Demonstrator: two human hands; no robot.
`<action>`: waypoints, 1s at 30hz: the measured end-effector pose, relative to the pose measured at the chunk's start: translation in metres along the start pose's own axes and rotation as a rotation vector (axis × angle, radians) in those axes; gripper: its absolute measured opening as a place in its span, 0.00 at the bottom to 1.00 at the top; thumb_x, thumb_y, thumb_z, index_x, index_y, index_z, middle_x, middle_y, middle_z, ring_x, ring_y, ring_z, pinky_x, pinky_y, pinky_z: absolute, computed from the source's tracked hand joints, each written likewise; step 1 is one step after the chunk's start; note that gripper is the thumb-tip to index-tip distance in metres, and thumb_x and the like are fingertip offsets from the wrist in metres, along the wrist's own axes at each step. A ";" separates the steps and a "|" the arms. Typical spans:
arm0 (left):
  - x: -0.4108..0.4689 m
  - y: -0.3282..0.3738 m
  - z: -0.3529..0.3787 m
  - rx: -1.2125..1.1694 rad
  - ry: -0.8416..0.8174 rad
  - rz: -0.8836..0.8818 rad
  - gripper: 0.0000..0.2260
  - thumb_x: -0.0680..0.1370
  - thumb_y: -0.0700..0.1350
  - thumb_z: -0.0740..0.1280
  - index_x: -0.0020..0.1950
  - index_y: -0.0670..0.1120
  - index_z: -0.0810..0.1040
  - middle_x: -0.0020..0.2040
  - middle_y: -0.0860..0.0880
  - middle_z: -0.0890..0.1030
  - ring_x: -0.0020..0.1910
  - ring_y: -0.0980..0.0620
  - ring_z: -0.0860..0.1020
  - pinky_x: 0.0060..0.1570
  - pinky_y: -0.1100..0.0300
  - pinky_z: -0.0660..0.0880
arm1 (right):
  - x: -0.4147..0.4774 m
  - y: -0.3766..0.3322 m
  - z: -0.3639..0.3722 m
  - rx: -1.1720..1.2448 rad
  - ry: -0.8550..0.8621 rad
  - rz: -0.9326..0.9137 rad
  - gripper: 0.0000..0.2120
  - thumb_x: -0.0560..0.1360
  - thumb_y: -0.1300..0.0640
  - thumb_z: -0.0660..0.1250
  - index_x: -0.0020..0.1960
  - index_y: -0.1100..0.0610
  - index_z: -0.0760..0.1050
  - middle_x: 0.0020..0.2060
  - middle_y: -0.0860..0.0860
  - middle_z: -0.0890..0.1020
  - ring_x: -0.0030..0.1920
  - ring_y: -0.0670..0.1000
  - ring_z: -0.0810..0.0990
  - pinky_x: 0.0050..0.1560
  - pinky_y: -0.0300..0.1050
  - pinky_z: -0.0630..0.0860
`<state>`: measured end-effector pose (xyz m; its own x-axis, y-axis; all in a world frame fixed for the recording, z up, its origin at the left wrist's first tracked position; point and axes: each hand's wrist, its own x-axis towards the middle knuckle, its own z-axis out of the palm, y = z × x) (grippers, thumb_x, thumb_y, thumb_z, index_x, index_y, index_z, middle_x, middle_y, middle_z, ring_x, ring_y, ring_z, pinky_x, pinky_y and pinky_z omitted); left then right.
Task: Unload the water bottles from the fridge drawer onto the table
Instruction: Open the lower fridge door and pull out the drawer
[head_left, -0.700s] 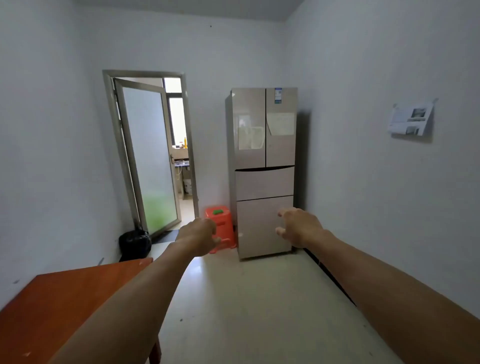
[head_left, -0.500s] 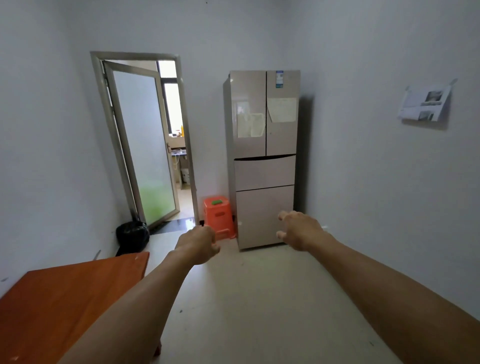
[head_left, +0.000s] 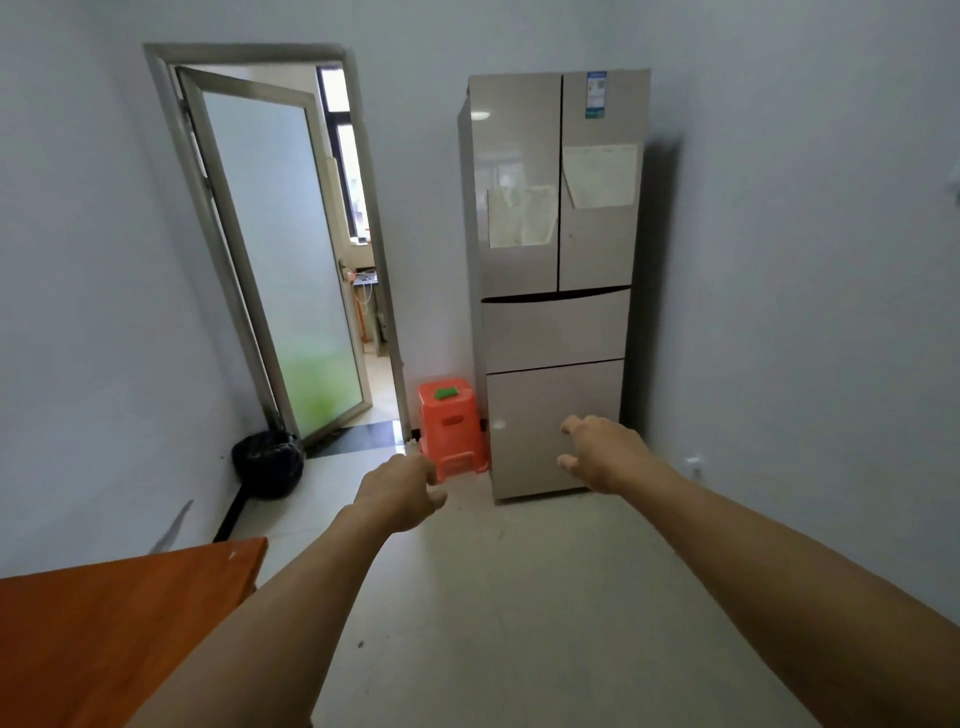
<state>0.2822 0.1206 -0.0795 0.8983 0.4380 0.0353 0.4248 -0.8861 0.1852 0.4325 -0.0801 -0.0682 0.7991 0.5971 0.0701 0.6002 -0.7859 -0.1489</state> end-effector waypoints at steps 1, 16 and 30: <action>0.015 -0.001 0.003 -0.004 -0.010 -0.005 0.14 0.77 0.54 0.65 0.60 0.49 0.76 0.58 0.48 0.78 0.57 0.49 0.75 0.45 0.60 0.67 | 0.018 0.003 0.002 0.003 -0.009 -0.003 0.23 0.78 0.48 0.64 0.70 0.53 0.66 0.63 0.55 0.75 0.60 0.56 0.75 0.55 0.50 0.72; 0.304 -0.070 0.031 -0.083 -0.048 -0.006 0.09 0.77 0.53 0.65 0.50 0.49 0.79 0.48 0.50 0.80 0.49 0.51 0.77 0.37 0.63 0.66 | 0.314 0.021 0.047 -0.037 -0.028 -0.025 0.23 0.78 0.46 0.63 0.70 0.53 0.66 0.63 0.55 0.75 0.60 0.57 0.75 0.57 0.53 0.74; 0.607 -0.084 0.061 -0.267 -0.147 0.078 0.12 0.80 0.51 0.61 0.38 0.49 0.74 0.37 0.51 0.78 0.36 0.54 0.77 0.37 0.63 0.69 | 0.573 0.073 0.063 -0.043 -0.018 0.071 0.23 0.78 0.45 0.62 0.70 0.52 0.66 0.62 0.53 0.76 0.59 0.56 0.77 0.56 0.53 0.76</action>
<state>0.7986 0.4520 -0.1338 0.9418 0.3268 -0.0792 0.3273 -0.8364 0.4396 0.9317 0.2151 -0.1013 0.8392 0.5422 0.0431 0.5433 -0.8323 -0.1101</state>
